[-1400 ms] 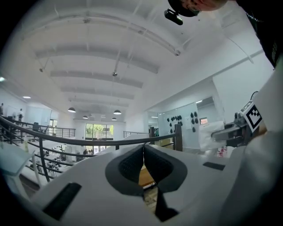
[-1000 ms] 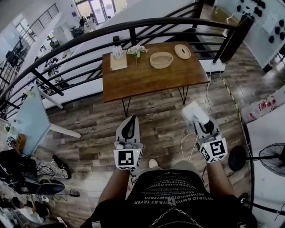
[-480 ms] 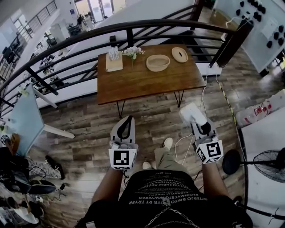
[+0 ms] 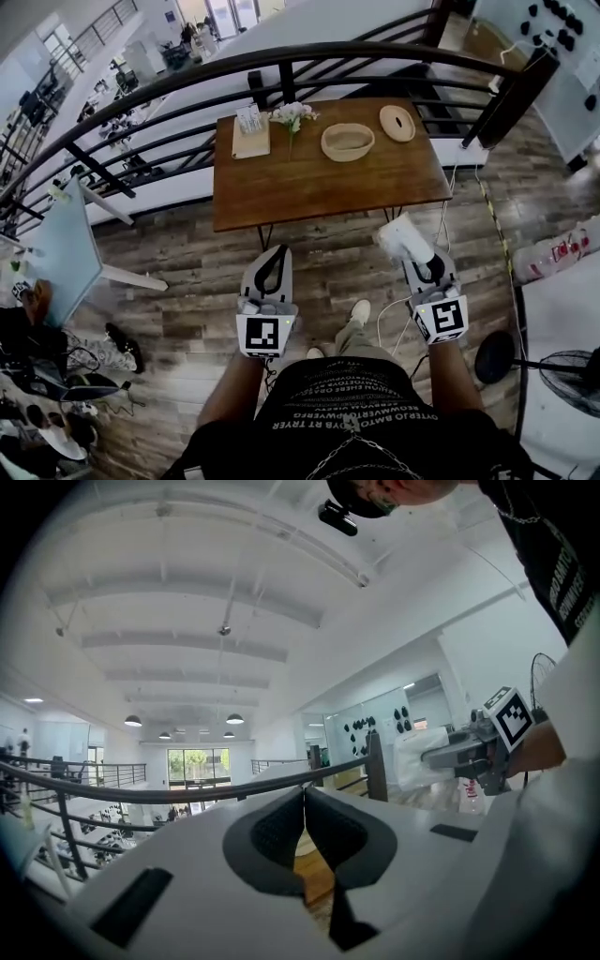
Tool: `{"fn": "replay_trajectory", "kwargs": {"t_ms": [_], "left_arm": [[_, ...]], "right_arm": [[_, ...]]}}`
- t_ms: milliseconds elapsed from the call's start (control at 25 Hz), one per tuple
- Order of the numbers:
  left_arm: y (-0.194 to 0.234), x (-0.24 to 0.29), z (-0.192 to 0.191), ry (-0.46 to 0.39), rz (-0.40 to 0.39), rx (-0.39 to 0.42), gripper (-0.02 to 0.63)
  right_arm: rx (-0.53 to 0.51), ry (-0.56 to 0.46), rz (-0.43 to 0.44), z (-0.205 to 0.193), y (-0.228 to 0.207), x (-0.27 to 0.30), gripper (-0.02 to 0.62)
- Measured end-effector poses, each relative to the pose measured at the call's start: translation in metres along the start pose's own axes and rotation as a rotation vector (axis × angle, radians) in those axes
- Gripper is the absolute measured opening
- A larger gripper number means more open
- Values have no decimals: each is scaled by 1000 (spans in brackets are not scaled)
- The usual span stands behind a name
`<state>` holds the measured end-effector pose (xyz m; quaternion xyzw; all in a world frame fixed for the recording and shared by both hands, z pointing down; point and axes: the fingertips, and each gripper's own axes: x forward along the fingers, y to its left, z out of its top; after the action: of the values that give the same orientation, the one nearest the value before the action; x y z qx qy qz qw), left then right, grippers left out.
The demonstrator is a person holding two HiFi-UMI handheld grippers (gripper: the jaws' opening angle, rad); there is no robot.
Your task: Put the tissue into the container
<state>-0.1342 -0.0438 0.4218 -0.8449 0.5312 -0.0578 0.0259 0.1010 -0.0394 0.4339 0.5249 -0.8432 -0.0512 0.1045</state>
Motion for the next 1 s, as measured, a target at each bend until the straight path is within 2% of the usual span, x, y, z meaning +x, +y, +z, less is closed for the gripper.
{"fn": "replay_trajectory", "kwargs": {"t_ms": [120,280,800,880,1000], "left_arm": [[3,23,4,-27,16,-18,29],[3,52,9,-47,42,17,29],[-14,144,7,-2,111,-3,29],[-18,159,4,-5,139,-18,29],[-19,173,-5,-5,233,-43,29]], "right_arm": [[5,3,11,-2,-19,18,114],[7,12,35,-6,-38,38,114],[18,37,98,-23,-118,82,115],[23,43,112,-29,-131,88,114],[30,46,144,-39,-145,98,115]]}}
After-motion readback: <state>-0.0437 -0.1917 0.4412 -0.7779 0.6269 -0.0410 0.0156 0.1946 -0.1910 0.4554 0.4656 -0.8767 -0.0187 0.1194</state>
